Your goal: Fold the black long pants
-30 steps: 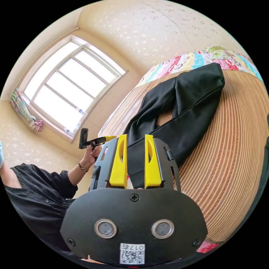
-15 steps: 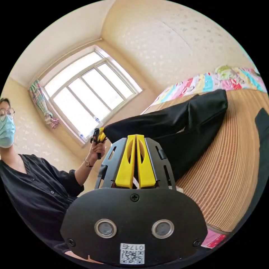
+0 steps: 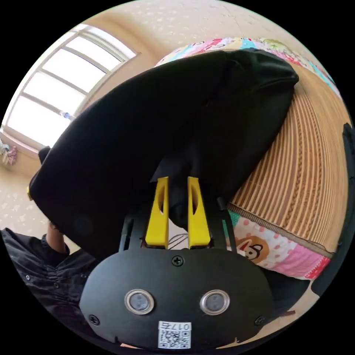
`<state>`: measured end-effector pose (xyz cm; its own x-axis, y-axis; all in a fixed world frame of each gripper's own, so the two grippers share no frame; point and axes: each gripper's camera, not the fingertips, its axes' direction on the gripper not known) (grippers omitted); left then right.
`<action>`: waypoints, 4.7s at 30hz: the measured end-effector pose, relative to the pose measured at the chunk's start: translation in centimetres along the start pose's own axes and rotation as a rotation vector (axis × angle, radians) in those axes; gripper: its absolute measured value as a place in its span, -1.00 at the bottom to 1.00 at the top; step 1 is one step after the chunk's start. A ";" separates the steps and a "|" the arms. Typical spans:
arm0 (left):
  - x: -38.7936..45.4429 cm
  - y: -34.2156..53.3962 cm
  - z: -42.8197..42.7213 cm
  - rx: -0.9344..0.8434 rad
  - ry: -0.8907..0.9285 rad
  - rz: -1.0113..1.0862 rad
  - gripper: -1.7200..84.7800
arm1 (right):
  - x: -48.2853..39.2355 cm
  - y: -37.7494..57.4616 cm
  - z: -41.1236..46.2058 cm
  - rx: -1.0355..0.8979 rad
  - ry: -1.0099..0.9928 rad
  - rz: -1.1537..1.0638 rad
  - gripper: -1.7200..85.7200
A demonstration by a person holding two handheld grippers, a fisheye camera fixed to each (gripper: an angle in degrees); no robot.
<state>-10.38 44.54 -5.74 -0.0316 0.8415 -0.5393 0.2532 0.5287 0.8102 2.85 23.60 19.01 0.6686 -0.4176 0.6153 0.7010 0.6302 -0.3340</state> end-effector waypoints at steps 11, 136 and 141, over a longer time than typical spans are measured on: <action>-5.8 2.5 -4.5 0.192 -0.217 -0.365 -0.81 | -0.9 4.0 -3.0 -0.082 0.133 -0.053 -0.94; -30.8 -37.5 -20.1 0.386 0.162 0.087 -0.97 | 8.4 0.5 -4.4 0.208 0.275 0.115 -0.89; -26.8 -34.8 -14.9 0.063 -0.566 -0.104 -0.95 | 11.7 0.2 -5.2 0.225 0.132 0.169 -0.89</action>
<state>-32.74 5.24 -16.10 0.4587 0.5857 -0.6683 0.3341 0.5832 0.7404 12.08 15.44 22.40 0.8078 -0.3665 0.4617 0.5144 0.8208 -0.2484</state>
